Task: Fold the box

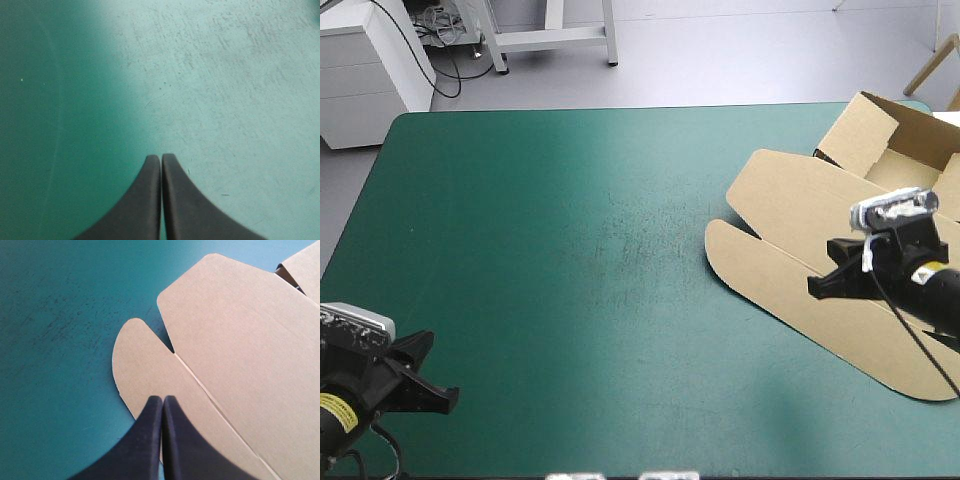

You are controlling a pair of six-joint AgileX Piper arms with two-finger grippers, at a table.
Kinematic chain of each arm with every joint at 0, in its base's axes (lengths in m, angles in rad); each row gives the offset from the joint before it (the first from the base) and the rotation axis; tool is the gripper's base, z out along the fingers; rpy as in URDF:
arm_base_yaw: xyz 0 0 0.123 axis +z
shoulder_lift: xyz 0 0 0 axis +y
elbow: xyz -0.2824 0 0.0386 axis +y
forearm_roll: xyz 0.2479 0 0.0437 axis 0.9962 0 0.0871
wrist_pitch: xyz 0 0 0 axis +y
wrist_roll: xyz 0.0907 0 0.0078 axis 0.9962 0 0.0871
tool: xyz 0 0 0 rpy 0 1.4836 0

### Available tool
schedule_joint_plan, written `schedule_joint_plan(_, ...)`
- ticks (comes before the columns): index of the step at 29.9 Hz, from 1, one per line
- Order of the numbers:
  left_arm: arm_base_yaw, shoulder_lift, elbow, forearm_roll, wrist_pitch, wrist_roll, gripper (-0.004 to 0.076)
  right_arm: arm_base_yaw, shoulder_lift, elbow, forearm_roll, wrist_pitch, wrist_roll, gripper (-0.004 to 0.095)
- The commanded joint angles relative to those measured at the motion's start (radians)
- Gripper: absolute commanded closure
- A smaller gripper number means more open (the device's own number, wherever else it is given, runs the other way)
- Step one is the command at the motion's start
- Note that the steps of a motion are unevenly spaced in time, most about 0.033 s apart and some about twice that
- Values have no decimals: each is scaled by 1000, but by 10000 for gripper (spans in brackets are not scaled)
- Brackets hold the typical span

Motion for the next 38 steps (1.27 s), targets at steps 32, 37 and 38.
schedule_joint_plan(32,-2,-398,333,19,-309,-12,734,2,-702,483,-48,-239,29,927)
schedule_joint_plan(37,-2,-398,333,19,-309,-12,734,2,-709,484,-54,-235,29,927)
schedule_joint_plan(38,-2,-398,333,19,-309,-12,734,2,-709,484,-54,-235,29,927)
